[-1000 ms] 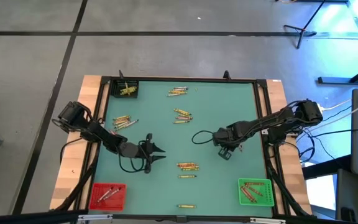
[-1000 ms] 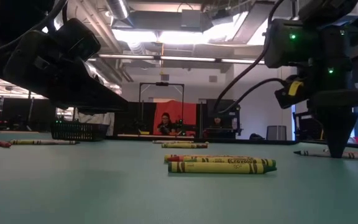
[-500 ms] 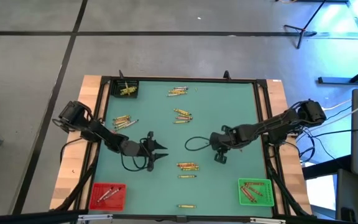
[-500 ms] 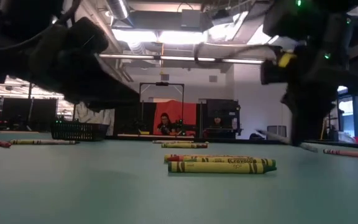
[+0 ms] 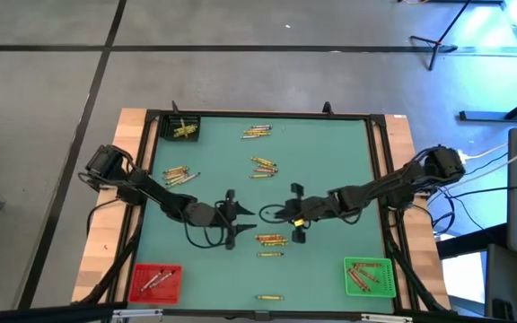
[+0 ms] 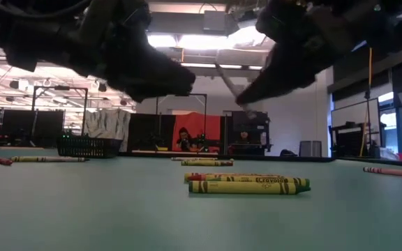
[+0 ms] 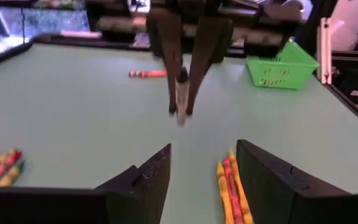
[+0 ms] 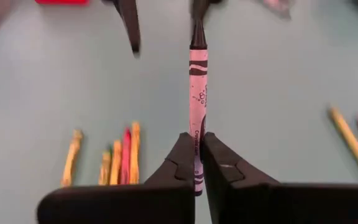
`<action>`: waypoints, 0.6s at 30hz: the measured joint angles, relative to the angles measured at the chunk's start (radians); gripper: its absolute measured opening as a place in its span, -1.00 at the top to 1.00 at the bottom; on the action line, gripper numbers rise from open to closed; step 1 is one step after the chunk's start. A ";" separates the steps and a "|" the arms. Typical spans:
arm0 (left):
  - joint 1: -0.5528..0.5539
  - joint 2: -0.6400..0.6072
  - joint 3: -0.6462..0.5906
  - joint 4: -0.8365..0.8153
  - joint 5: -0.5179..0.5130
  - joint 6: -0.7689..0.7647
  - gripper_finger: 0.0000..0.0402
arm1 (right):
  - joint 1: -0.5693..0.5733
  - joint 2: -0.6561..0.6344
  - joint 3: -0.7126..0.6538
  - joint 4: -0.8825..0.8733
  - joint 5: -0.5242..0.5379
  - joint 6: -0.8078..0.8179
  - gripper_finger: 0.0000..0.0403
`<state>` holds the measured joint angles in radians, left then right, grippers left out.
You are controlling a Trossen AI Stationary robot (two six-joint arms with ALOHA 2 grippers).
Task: Sort crayons
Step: Put the black crayon into the red bin
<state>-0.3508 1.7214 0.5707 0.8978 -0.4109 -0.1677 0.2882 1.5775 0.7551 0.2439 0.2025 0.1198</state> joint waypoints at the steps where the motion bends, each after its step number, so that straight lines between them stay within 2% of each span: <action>1: 0.000 0.000 0.007 0.001 0.006 0.016 0.17 | 0.000 0.016 0.000 0.049 0.001 -0.024 0.98; 9: 0.013 0.000 0.029 0.005 0.008 0.021 0.17 | 0.000 0.112 0.002 0.308 0.015 -0.129 0.98; 14: 0.012 0.000 0.055 0.011 -0.015 0.026 0.19 | 0.000 0.141 0.000 0.359 0.014 -0.149 0.97; 18: 0.012 0.000 0.079 0.012 -0.017 0.070 0.32 | 0.000 0.151 0.002 0.386 0.023 -0.152 0.96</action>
<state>-0.3386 1.7214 0.6500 0.9096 -0.4277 -0.0974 0.2886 1.7288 0.7568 0.6298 0.2251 -0.0319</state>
